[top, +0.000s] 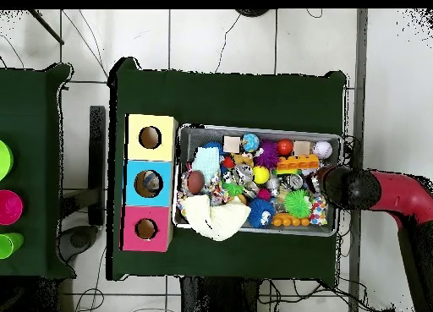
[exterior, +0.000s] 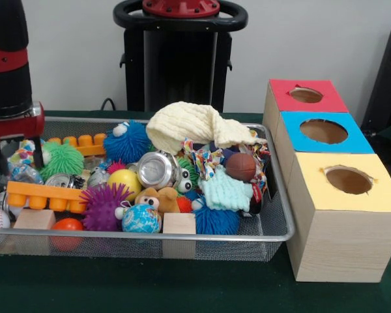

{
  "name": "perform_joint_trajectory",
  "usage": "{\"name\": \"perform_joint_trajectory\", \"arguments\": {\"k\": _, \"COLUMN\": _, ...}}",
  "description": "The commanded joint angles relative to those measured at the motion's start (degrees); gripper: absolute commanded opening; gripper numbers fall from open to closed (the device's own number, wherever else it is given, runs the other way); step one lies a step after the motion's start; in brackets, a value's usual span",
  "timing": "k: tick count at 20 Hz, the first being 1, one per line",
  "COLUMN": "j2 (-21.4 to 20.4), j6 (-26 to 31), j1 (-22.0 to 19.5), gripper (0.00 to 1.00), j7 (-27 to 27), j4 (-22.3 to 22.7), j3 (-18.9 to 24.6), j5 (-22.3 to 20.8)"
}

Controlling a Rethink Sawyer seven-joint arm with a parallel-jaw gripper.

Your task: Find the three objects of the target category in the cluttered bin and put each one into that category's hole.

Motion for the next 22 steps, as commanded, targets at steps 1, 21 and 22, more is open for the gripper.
{"name": "perform_joint_trajectory", "arguments": {"k": 1, "j2": 4.6, "j6": 4.5, "j1": 0.2, "gripper": 1.0, "j7": -23.0, "j4": -1.9, "j3": 5.0, "j5": -1.3}}
{"name": "perform_joint_trajectory", "arguments": {"k": 21, "j2": 5.4, "j6": 4.9, "j1": 1.0, "gripper": 1.0, "j7": -26.8, "j4": -3.0, "j3": 4.2, "j5": -1.7}}
{"name": "perform_joint_trajectory", "arguments": {"k": 22, "j2": 5.0, "j6": 4.9, "j1": 1.0, "gripper": 1.0, "j7": -26.8, "j4": -2.8, "j3": 4.2, "j5": -1.8}}
